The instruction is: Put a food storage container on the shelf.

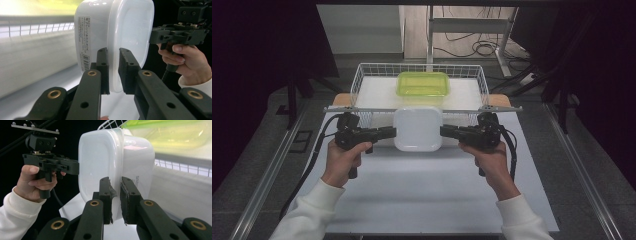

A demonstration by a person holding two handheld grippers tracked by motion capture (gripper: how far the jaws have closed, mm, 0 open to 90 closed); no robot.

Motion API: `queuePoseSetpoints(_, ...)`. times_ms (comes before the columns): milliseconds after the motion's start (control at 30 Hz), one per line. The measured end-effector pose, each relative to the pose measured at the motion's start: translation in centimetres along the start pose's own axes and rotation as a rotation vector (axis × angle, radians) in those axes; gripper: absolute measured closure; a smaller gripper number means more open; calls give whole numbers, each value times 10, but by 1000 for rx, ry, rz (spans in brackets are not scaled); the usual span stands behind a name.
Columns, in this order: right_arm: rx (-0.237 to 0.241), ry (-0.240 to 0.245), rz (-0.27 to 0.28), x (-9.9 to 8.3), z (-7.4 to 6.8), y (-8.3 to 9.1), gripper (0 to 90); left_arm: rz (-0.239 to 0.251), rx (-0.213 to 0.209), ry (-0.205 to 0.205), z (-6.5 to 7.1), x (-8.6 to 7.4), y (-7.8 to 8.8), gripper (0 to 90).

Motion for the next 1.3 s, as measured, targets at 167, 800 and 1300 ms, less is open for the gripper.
queuePoseSetpoints(167, -3, 22, 12, 12, -3, 1, 792, 11, 3, -8, 1, 11, 3, 791)
queuePoseSetpoints(800, -15, 37, 31, 48, -3, 0, 792, 30, -7, -17, -2, 47, 4, 790)
queuePoseSetpoints(1300, -11, 42, 50, 77, 4, -3, 792, 37, -4, -33, -6, 79, 4, 790)
Point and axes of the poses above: each handheld gripper's, and its own axes: y roughly backward along the jaws, x roughly out of its top, z roughly to its right, the point moved 3 cm from there along -y, roughly forward along the jaws, and after that the axes turned 6 degrees about -x, right-handed, at the moved point
